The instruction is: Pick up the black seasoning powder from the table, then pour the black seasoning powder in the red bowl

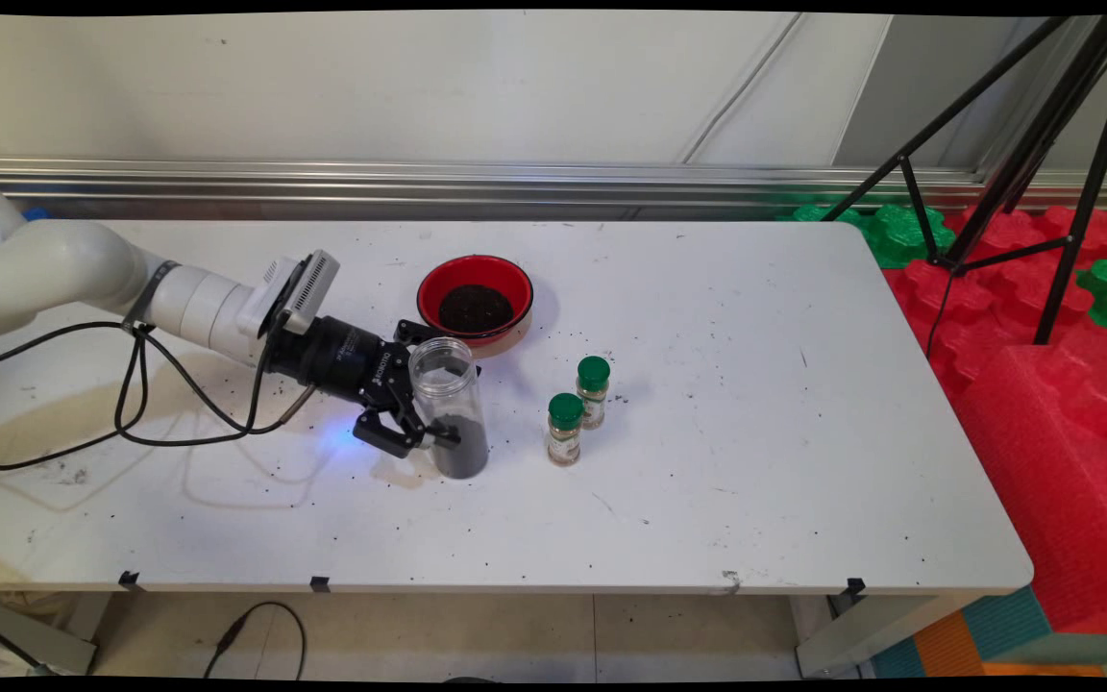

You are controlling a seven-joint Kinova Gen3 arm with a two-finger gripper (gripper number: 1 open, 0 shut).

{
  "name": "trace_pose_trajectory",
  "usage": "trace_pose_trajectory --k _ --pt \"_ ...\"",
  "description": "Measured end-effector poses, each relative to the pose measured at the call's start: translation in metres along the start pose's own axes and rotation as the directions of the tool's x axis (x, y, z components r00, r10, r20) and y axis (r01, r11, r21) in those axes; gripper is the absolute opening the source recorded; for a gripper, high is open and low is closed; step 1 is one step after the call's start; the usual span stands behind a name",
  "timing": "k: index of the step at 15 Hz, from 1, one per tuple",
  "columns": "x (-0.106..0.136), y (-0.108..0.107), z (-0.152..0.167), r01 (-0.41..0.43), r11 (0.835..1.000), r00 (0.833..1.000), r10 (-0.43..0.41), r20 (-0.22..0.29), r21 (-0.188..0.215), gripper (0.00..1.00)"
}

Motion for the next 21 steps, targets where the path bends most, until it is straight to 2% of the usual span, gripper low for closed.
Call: trace_pose_trajectory --k 11,12,21 --pt "-0.008 0.004 0.005 -0.003 1.000 1.000 0.003 -0.012 -0.012 1.00" --pt "-0.008 0.005 0.006 -0.004 1.000 1.000 0.004 -0.013 -0.013 0.00" --pt "-0.012 0.006 0.004 -0.003 1.000 1.000 0.003 -0.014 -0.022 0.00"
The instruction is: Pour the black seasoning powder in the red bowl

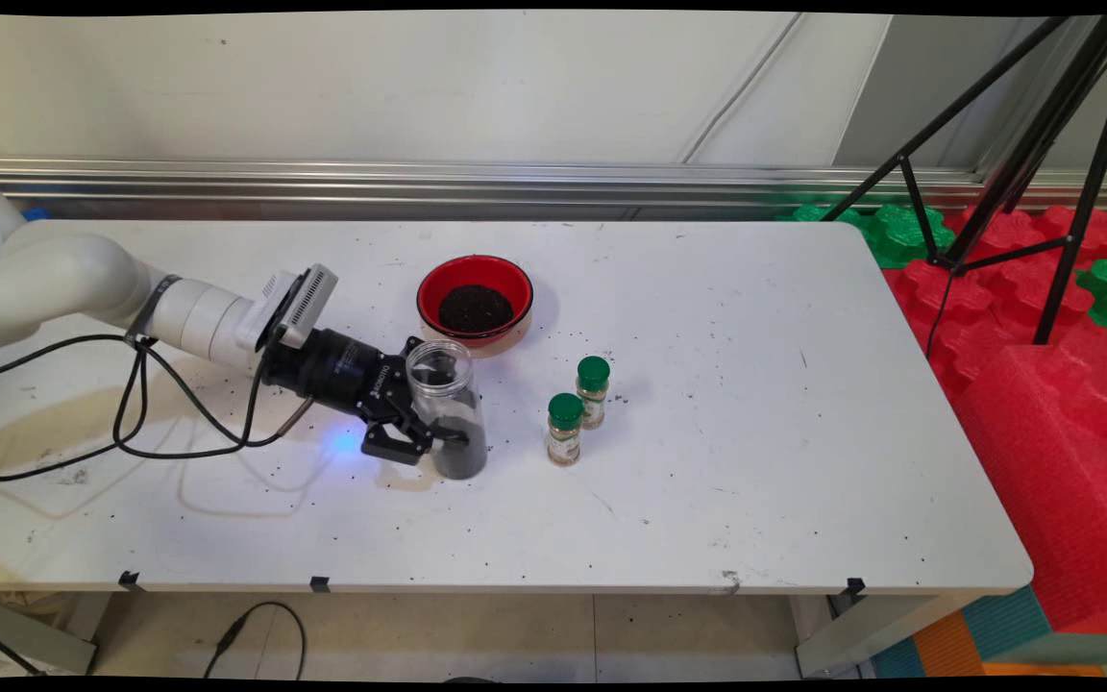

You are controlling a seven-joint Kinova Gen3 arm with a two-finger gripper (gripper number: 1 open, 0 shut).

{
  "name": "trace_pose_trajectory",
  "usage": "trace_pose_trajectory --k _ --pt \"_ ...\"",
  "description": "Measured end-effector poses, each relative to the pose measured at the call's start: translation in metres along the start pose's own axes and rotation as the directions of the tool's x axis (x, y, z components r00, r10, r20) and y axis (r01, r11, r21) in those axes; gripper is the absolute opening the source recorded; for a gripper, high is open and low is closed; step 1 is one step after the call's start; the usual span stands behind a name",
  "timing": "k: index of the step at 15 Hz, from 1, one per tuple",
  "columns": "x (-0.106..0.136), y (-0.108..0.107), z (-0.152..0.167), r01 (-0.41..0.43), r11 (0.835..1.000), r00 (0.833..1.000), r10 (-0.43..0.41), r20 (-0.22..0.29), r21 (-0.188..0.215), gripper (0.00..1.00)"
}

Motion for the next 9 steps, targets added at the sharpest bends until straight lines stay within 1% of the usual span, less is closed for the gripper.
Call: trace_pose_trajectory --k 6,9 --pt "0.007 -0.006 -0.006 0.016 1.000 1.000 -0.016 -0.016 0.010 0.00" --pt "0.016 -0.011 -0.010 0.027 0.999 0.999 -0.026 -0.031 0.020 0.00"
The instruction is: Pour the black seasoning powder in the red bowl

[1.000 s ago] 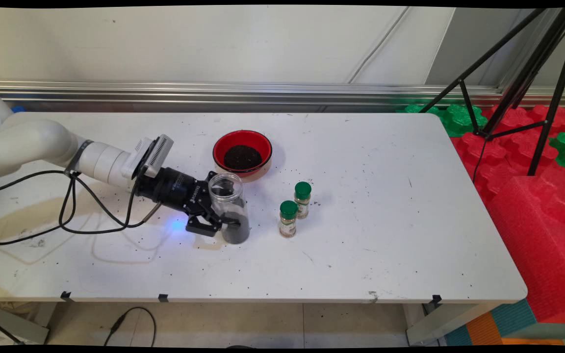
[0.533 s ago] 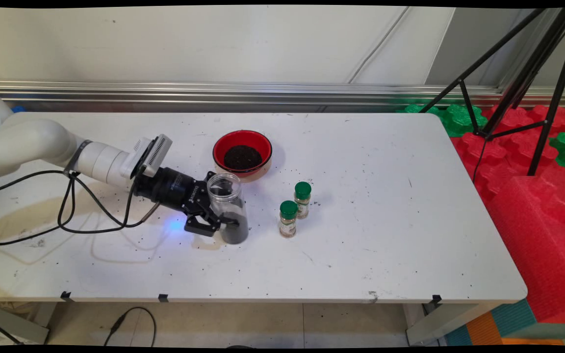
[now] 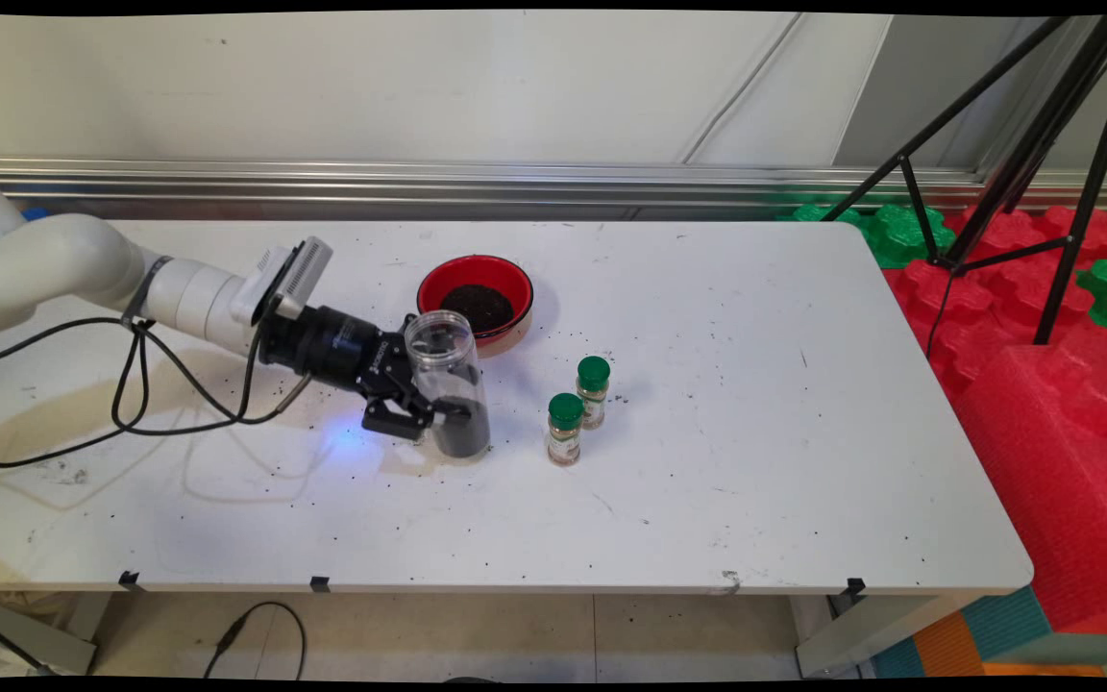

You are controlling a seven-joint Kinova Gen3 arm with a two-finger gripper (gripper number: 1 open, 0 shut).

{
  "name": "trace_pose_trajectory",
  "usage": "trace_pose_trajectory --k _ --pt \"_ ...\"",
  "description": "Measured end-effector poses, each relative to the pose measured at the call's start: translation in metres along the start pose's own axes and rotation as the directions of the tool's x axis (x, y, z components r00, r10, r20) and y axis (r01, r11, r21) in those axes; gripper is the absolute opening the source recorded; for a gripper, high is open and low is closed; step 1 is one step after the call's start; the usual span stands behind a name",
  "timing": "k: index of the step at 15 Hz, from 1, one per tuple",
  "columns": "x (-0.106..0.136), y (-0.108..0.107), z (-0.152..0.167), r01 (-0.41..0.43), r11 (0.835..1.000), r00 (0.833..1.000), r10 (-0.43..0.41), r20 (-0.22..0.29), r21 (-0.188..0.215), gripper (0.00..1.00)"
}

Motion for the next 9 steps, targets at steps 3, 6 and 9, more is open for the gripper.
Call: trace_pose_trajectory --k 3,6,9 --pt "0.011 -0.007 -0.005 0.010 1.000 1.000 -0.010 -0.014 0.010 0.00" --pt "0.021 -0.013 -0.009 0.020 1.000 1.000 -0.019 -0.023 0.020 0.00" --pt "0.033 -0.023 -0.013 0.029 0.999 0.999 -0.028 -0.031 0.036 0.00"
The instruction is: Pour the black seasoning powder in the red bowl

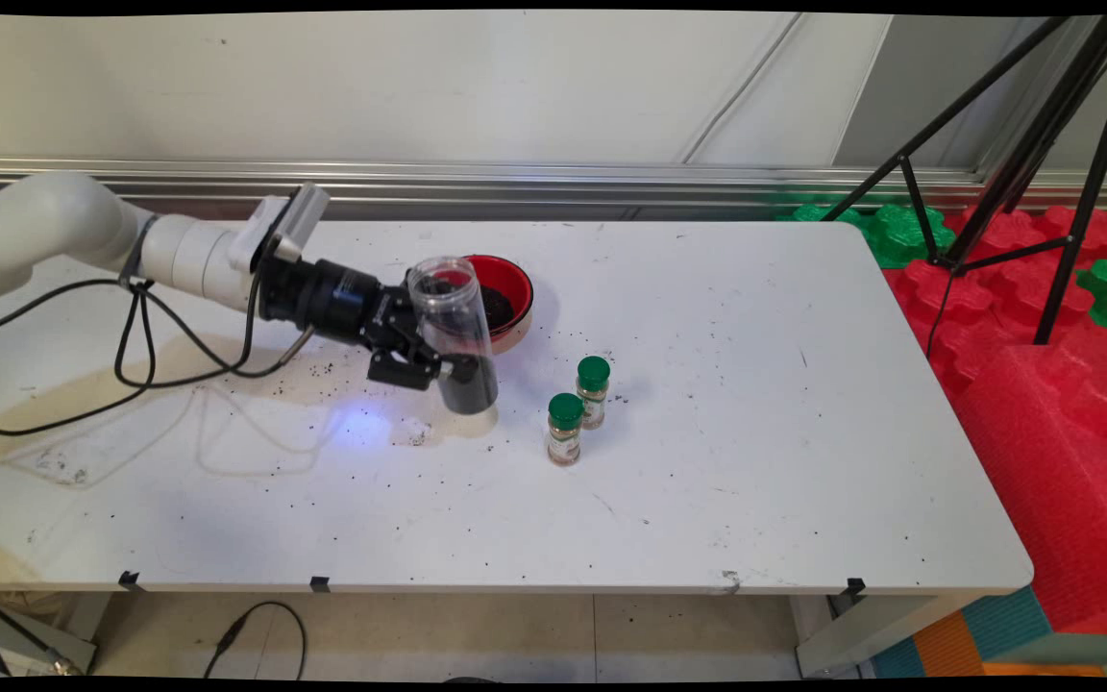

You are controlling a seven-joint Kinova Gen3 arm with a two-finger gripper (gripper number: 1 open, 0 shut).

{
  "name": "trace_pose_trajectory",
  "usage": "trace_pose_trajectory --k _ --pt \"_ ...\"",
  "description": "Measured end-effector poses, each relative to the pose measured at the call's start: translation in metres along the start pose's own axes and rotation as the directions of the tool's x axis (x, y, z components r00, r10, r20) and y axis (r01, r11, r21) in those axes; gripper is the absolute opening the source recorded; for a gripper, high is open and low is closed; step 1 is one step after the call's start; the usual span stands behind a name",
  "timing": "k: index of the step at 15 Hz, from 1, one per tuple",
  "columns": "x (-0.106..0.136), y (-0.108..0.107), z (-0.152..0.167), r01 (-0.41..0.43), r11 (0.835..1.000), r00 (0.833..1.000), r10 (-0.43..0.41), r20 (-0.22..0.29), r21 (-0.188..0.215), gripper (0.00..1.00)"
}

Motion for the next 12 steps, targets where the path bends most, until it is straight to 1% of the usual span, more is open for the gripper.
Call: trace_pose_trajectory --k 6,12 --pt "0.022 -0.022 -0.005 0.009 0.999 1.000 -0.009 -0.011 0.043 0.00" --pt "0.040 -0.049 -0.008 0.015 0.995 1.000 -0.014 -0.017 0.102 0.00"
